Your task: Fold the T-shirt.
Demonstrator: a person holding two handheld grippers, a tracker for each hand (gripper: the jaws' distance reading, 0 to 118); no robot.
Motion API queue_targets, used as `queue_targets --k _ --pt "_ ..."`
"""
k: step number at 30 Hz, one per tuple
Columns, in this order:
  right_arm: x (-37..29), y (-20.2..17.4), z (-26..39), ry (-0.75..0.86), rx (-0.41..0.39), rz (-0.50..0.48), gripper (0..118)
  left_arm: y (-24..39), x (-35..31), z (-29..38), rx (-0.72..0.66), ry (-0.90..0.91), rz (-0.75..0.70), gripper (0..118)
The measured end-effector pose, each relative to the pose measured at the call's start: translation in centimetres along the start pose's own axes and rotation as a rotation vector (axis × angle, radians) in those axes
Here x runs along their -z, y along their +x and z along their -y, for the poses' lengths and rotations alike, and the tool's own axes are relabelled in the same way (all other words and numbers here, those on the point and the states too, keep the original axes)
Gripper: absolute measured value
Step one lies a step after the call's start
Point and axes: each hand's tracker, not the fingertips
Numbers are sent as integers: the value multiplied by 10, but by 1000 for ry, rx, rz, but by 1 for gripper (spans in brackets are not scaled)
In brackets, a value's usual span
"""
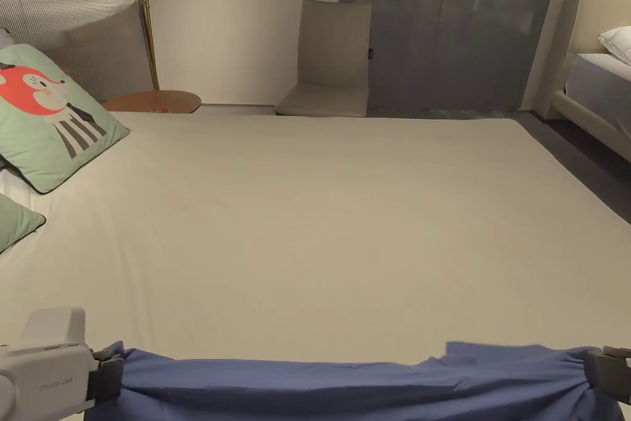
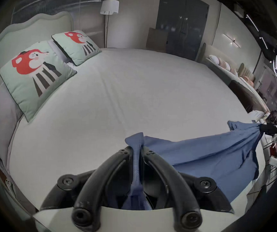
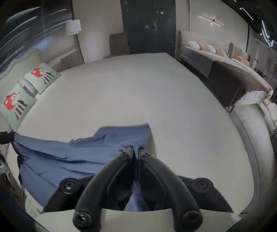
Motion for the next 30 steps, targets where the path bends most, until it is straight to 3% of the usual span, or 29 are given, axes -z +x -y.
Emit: queue_targets --k 11,16,25,26,27,28,29,30 --pt "-112 12 112 18 30 29 5 -10 -81 107 -33 -10 -2 3" --pt "-92 18 161 -90 57 53 5 -17 -67 155 -51 -93 -20 3" --pt "-60 15 195 -148 17 121 5 -27 -38 189 -96 -141 -37 3" --pt "-60 15 195 -146 20 122 7 -25 -40 189 -103 -133 -36 9" --pt "-61 14 195 -142 22 125 20 -23 -42 189 -101 -125 -42 22" --pt "-63 12 194 -135 21 132 43 -21 -45 188 -88 -112 -57 44" --pt "-63 10 191 -117 10 152 77 -19 -48 186 -66 -102 -74 77" --pt "-66 8 188 -87 6 173 90 -17 -51 184 -57 -96 -75 99"
